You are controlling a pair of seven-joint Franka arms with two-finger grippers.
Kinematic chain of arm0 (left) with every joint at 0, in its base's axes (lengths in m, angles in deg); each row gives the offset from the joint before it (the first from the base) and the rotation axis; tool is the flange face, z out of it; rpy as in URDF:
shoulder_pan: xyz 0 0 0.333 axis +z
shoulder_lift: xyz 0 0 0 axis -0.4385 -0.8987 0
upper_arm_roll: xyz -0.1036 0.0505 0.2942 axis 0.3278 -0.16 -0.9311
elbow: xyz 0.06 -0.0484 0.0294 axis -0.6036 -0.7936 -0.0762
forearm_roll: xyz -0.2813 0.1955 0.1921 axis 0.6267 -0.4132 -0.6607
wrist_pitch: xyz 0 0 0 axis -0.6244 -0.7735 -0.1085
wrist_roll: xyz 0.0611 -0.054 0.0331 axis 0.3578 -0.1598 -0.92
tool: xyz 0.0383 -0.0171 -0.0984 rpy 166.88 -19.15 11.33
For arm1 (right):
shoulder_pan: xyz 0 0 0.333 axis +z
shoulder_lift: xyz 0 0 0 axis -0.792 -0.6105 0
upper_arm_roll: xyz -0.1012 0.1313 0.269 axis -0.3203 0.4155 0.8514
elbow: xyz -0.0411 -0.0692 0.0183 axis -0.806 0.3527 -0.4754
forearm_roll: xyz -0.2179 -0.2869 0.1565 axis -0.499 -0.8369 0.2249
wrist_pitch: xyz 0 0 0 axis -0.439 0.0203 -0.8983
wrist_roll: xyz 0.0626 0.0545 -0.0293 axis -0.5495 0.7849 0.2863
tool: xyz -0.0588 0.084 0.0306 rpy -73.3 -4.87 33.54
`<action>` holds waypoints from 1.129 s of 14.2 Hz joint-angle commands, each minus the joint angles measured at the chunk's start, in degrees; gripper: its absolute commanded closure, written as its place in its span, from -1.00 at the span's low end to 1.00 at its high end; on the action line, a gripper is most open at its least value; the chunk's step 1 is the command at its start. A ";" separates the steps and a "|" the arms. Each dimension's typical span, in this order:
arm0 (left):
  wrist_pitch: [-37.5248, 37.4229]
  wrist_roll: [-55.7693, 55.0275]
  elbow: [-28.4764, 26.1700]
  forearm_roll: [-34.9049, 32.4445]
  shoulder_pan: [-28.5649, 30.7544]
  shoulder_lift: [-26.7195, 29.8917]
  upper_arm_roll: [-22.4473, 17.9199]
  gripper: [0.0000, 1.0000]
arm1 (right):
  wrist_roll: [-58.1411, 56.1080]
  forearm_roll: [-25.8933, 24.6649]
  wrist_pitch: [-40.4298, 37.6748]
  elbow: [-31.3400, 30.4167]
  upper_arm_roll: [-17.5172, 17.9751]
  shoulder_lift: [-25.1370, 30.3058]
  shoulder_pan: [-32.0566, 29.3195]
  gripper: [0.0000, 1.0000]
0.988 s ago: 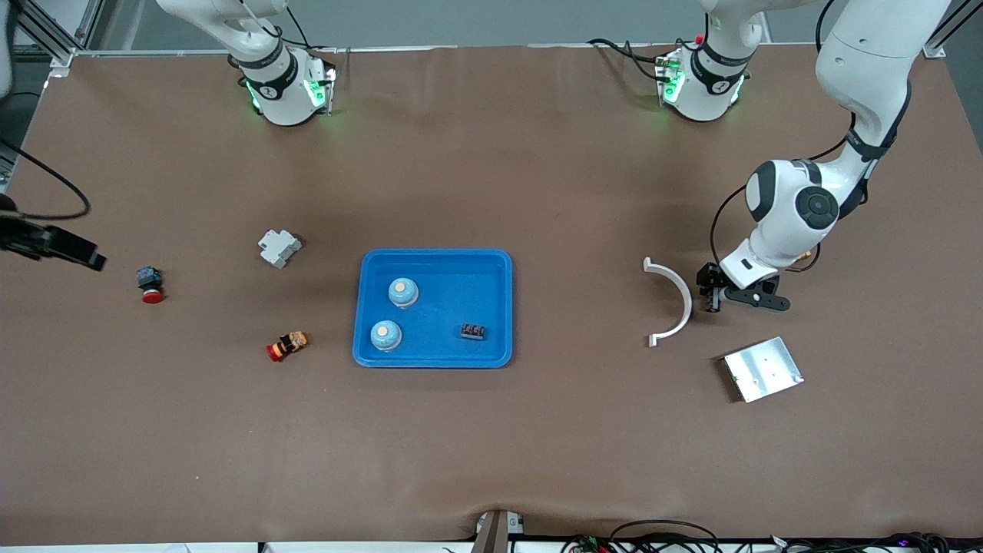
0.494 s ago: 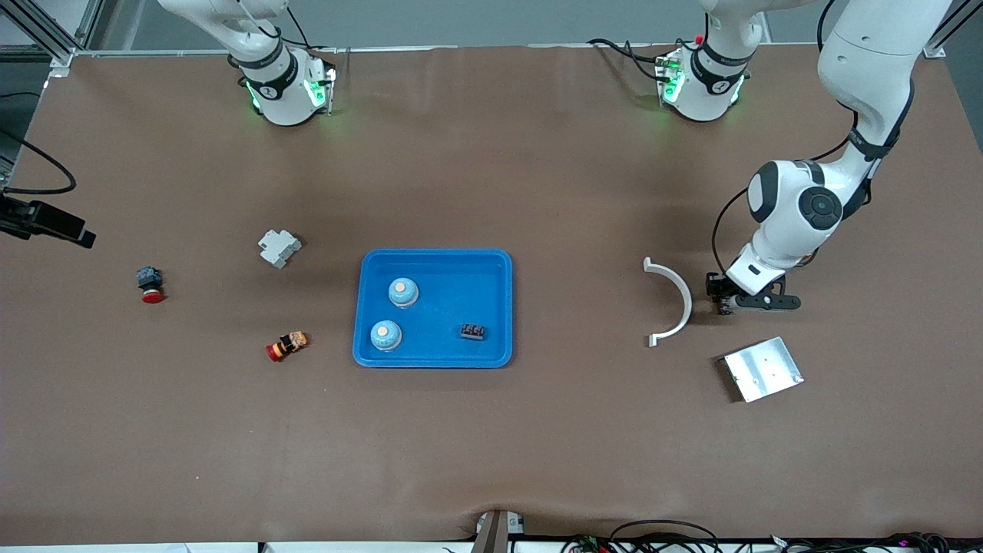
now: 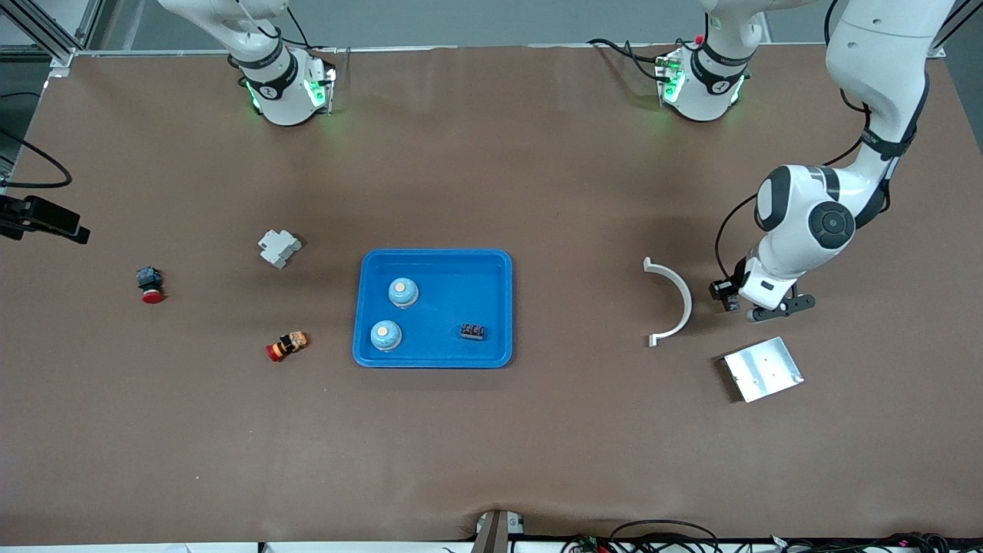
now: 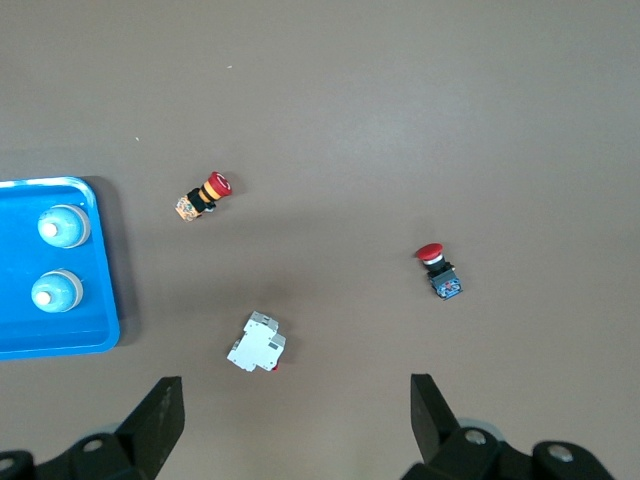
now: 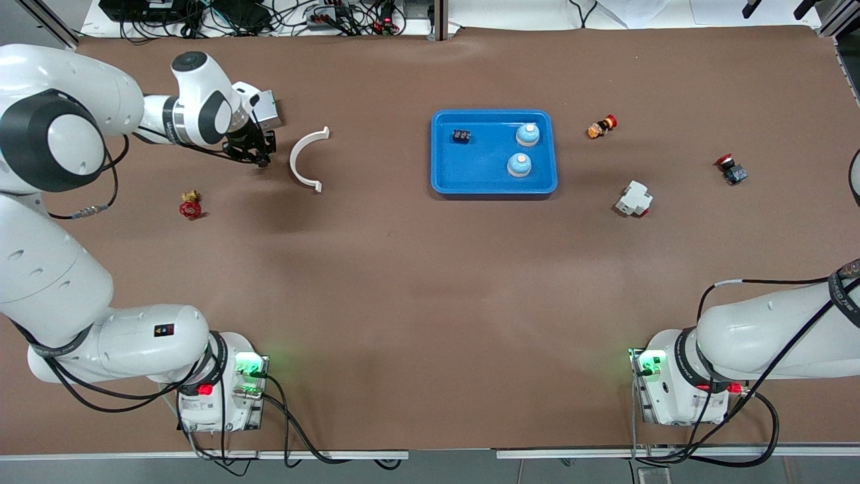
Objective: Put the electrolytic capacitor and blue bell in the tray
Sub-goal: 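Carry the second capacitor over the tray with the left gripper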
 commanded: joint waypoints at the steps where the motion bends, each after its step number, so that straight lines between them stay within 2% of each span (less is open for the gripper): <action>1: -5.23 -6.94 -0.87 0.46 0.04 5.44 2.52 1.00 | -0.99 -0.86 -0.66 -0.19 0.63 0.58 -1.20 -1.00; 4: -9.55 -20.61 -0.87 0.72 0.04 8.18 6.90 1.00 | -0.81 -0.86 -0.83 -0.19 0.90 0.67 -0.85 -1.00; 7: -8.77 -37.59 -0.26 1.16 -0.05 8.18 12.79 1.00 | -0.90 -0.69 -0.75 -0.37 0.64 0.58 -1.46 -1.00; 10: -8.06 -52.10 1.50 0.64 -1.27 7.65 16.66 1.00 | -0.81 -0.60 -0.66 -0.37 0.63 0.58 -1.64 -1.00; 13: -8.15 -67.64 3.69 0.55 -6.97 6.96 17.03 1.00 | -1.16 -0.07 -0.57 -0.19 0.63 0.31 -2.86 -1.00; 16: -8.86 -84.44 8.96 0.11 -13.47 3.10 16.77 1.00 | -1.16 0.02 -0.66 -0.36 0.63 0.23 -3.48 -1.00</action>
